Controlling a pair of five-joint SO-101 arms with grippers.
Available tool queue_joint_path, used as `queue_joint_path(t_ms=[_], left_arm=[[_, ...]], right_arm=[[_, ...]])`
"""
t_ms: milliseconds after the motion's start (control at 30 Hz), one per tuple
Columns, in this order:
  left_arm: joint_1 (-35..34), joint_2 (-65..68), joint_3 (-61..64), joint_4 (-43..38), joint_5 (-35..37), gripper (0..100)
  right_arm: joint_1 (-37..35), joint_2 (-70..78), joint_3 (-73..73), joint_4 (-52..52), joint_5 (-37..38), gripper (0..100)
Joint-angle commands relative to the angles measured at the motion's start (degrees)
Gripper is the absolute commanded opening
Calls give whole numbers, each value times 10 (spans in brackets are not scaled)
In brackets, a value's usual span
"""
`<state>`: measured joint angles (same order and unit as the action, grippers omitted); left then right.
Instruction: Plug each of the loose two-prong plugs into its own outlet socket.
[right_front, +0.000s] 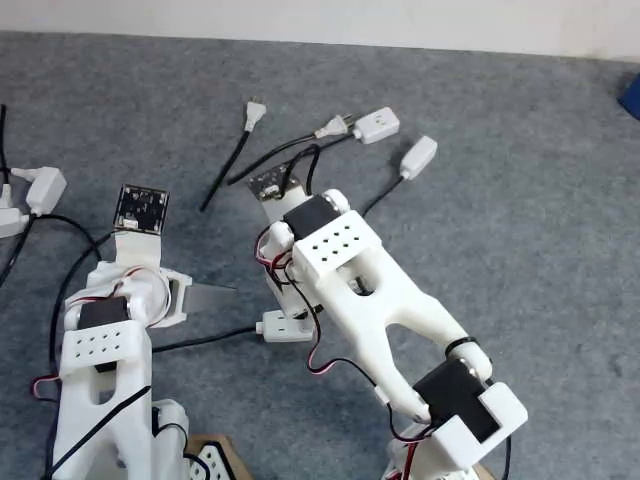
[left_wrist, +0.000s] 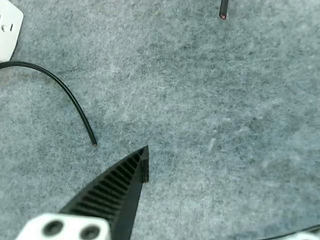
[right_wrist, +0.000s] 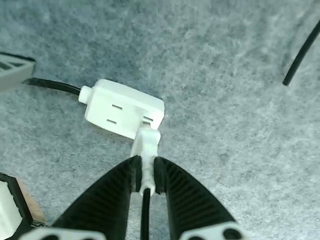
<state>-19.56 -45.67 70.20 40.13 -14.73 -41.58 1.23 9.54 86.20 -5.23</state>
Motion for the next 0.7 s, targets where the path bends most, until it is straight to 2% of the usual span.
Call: queue_joint_path(t_ms=[0,667], left_arm=[[-3,-5,-4,-6,1,553],[-3,-5,-4,-6,1,553]], right_arm=[[5,-4,-6,-13,4,5],[5,-4,-1,-33,-7,5]])
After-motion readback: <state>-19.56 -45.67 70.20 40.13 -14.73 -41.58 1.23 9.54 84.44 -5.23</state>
